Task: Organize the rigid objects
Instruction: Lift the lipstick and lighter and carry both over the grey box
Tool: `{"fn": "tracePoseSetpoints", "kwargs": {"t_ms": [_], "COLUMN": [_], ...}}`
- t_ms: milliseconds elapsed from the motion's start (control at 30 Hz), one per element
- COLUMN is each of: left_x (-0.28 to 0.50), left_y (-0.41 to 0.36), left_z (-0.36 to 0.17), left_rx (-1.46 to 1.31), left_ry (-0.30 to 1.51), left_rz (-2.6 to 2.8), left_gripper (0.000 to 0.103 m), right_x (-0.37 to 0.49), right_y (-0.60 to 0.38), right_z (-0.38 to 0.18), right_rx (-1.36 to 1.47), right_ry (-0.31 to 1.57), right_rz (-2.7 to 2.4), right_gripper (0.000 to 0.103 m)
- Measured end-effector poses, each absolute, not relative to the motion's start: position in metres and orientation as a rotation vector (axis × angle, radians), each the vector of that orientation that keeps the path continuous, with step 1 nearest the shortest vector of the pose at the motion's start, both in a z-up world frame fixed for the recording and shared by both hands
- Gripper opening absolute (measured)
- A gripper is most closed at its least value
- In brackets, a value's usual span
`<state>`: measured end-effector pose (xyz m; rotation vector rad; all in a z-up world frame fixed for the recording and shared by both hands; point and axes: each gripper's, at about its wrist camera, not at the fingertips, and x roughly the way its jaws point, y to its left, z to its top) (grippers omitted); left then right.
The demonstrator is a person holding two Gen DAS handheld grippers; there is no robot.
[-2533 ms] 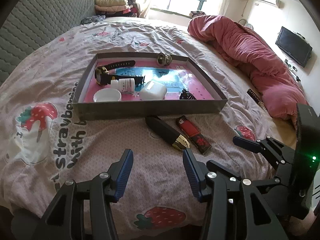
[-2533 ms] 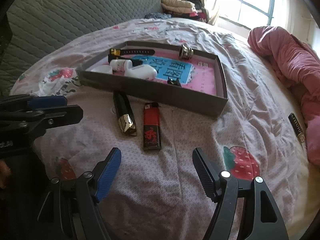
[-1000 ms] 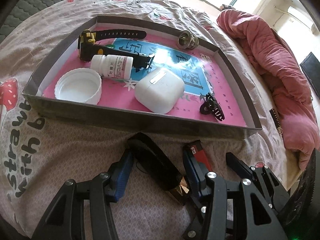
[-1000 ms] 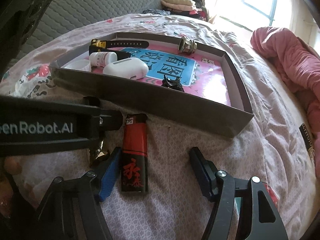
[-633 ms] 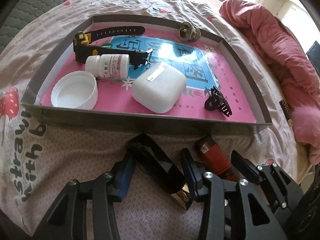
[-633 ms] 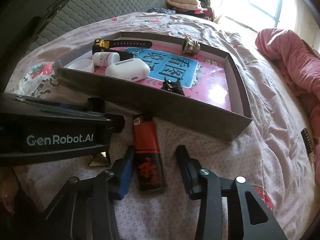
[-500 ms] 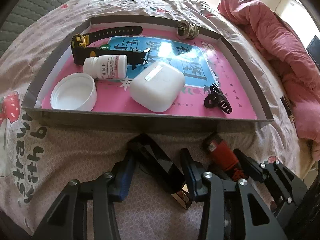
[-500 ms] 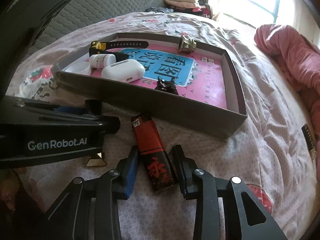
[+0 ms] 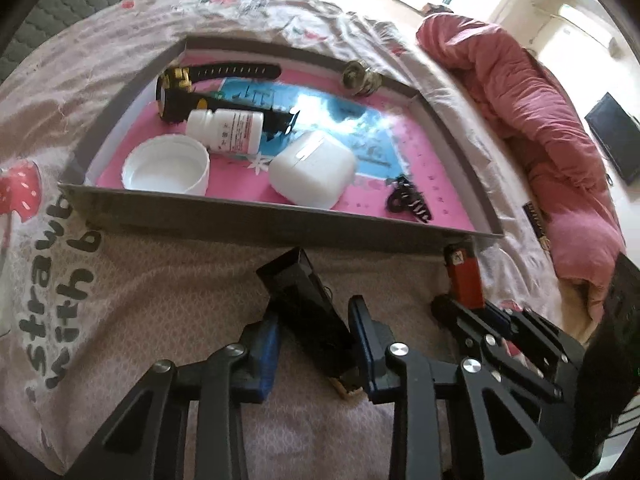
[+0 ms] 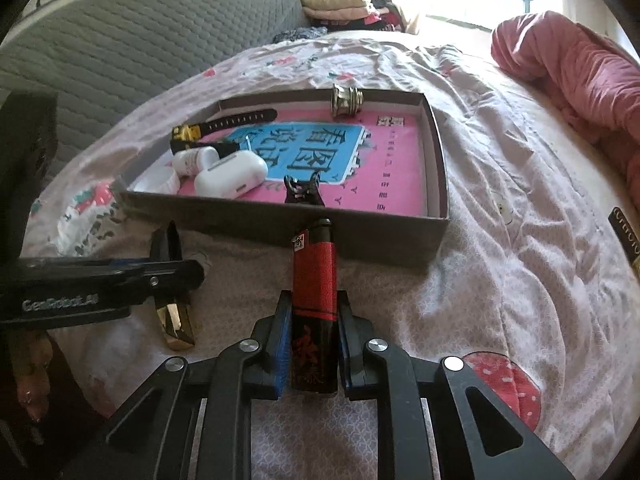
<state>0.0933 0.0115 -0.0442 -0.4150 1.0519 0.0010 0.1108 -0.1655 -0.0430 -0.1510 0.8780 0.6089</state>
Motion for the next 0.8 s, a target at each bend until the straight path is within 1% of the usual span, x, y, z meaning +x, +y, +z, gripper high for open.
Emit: {"fn": "tracePoseSetpoints", "kwargs": {"t_ms": [167,200,300,800], "left_x": [0.082,0.08,0.075,0.072], "left_y": [0.005,0.006,0.01,0.027], "left_z": [-0.03,-0.027,-0.02,0.007], "left_rx": [-0.366,-0.363,-0.359,-0.347], "left_ry": [1.0,0.988,0.961,0.856], "left_rz": [-0.018,-0.021,-0.013,0.01], "left_gripper": [0.03,0.027,0.024,0.023], "right_x": [0.11,0.109,0.107,0.108], "right_y": [-0.171,-0.172,-0.175,-0.178], "right_z": [-0.037,-0.034,-0.027,-0.012], "right_rx": [-0.117,-0.106,-0.083,-0.017], "right_ry": [0.862,0.853,0.822,0.769], "right_rz": [0.62,0.625,0.643,0.669], "right_gripper": [0.019,0.019,0.019,0.019]}}
